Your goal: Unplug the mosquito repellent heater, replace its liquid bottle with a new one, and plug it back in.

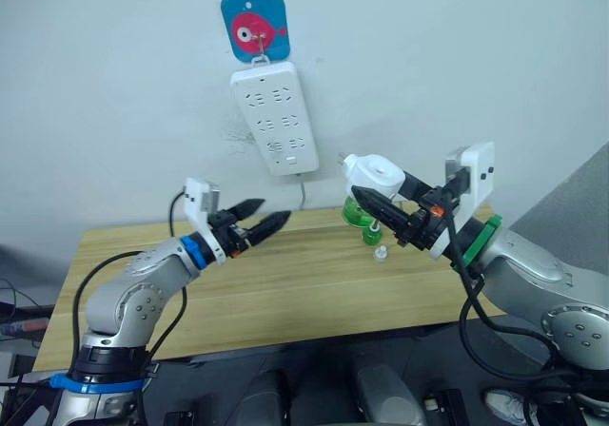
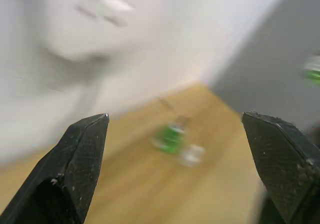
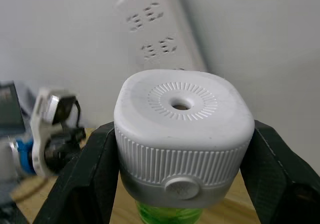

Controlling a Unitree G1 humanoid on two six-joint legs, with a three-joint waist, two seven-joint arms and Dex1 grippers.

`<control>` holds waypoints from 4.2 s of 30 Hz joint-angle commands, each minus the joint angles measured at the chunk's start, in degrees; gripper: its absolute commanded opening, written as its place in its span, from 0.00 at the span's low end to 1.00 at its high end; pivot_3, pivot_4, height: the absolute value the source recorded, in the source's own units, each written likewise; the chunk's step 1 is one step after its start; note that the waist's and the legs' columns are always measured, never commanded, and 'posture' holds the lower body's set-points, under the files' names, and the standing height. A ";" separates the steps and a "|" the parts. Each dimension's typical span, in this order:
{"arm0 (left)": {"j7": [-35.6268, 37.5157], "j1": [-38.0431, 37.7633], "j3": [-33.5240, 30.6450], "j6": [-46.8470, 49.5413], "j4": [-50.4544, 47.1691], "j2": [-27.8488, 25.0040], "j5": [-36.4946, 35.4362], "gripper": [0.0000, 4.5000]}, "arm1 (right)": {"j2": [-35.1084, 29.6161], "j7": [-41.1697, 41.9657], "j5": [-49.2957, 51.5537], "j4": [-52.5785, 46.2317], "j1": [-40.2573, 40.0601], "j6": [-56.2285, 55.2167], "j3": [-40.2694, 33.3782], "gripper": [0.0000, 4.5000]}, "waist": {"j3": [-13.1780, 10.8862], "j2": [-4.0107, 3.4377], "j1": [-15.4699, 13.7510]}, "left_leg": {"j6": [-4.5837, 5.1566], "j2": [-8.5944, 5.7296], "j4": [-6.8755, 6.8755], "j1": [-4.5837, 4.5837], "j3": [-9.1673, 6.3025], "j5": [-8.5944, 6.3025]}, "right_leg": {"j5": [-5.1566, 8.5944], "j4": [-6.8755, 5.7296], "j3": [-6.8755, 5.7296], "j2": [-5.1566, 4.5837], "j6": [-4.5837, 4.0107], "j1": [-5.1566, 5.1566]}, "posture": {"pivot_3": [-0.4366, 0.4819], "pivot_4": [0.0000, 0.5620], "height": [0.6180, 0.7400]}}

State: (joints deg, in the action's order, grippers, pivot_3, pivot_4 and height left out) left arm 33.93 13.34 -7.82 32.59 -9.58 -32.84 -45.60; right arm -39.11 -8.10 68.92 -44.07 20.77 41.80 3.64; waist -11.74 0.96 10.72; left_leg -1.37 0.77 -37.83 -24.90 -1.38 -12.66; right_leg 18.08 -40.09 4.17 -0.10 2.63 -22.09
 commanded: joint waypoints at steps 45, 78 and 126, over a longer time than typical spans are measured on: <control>29.63 38.89 3.84 -16.50 43.83 4.58 22.46 0.29 | 2.98 5.89 -13.76 -0.03 10.50 13.59 4.51 0.66 | -0.01 0.10 0.55 | 0.02 -0.11 -0.10 -0.10 -0.05 0.00 | -0.03 0.01 -0.12 0.05 0.04 0.01 | 0.15 0.27 1.00; 28.06 35.16 2.24 -14.86 38.51 3.92 22.39 0.29 | 26.60 8.01 -45.33 17.09 21.87 16.22 11.69 0.66 | 0.06 0.13 0.81 | -0.01 -0.18 -0.13 -0.04 -0.29 0.01 | -0.04 -0.82 -0.25 -0.23 0.02 -0.23 | 0.22 0.24 1.00; 27.03 33.86 2.05 -12.64 35.25 4.44 21.93 0.29 | 37.77 10.01 -52.47 16.43 18.82 20.25 5.89 0.66 | 0.28 0.18 1.09 | -0.02 -0.21 -0.13 0.00 -0.36 0.02 | -0.04 -0.90 -0.30 -0.27 0.02 -0.22 | 0.22 0.24 1.00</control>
State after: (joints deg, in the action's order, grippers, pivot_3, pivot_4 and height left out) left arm 60.66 47.25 -5.01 19.77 28.37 -28.53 -22.61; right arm -1.87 2.12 16.91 -26.14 39.13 64.01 10.08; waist -11.46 1.14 11.81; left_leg -1.39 0.56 -37.96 -24.90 -1.74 -12.64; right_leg 18.04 -40.99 3.87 -0.37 2.64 -22.32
